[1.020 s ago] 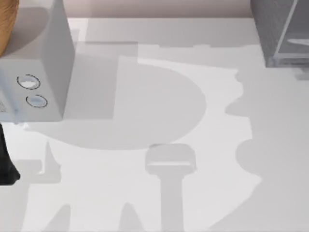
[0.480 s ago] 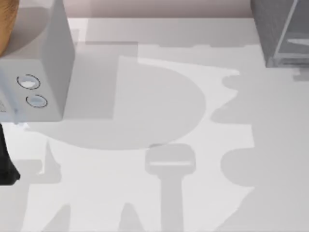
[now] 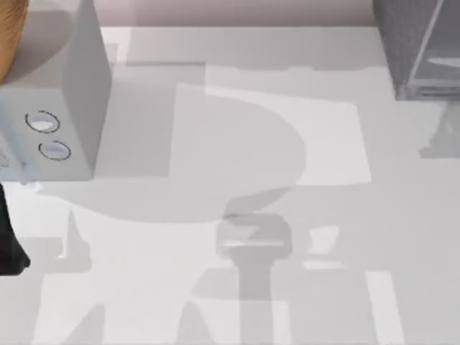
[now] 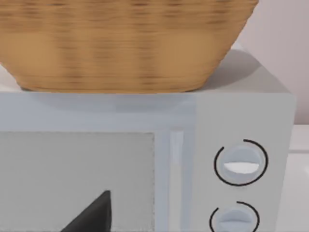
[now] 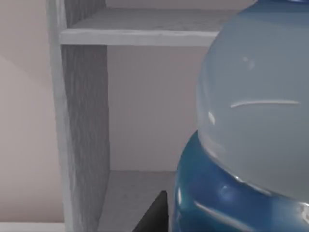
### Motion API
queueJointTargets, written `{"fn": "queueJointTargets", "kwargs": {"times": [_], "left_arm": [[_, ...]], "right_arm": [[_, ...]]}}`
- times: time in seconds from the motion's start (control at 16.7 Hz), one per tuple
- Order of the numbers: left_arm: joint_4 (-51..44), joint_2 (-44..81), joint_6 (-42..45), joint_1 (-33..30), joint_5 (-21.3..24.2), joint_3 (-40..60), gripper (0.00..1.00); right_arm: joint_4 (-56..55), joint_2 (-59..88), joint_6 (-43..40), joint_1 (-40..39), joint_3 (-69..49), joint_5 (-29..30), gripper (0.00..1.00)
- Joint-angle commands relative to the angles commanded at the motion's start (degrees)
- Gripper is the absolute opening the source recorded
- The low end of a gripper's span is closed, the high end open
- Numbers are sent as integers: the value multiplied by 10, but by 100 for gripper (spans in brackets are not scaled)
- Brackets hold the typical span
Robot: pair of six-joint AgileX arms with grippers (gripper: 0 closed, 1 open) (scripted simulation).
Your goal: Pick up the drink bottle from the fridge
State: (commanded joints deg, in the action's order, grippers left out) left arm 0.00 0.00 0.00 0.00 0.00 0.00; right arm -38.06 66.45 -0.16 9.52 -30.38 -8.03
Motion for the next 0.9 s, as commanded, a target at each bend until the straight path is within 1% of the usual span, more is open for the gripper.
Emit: {"fn": "queueJointTargets", "kwargs": {"times": [0.3, 0.48, 0.72, 0.9], "left_arm": [[0, 0, 0, 0, 0, 0, 100], [0, 0, 0, 0, 0, 0, 100], [0, 0, 0, 0, 0, 0, 100], [0, 0, 0, 0, 0, 0, 100]], "right_arm": [[179, -329, 3, -40, 146, 35, 0], [271, -490, 4, -63, 220, 54, 0], [356, -625, 3, -87, 285, 74, 0], [380, -663, 2, -95, 303, 80, 0]]}}
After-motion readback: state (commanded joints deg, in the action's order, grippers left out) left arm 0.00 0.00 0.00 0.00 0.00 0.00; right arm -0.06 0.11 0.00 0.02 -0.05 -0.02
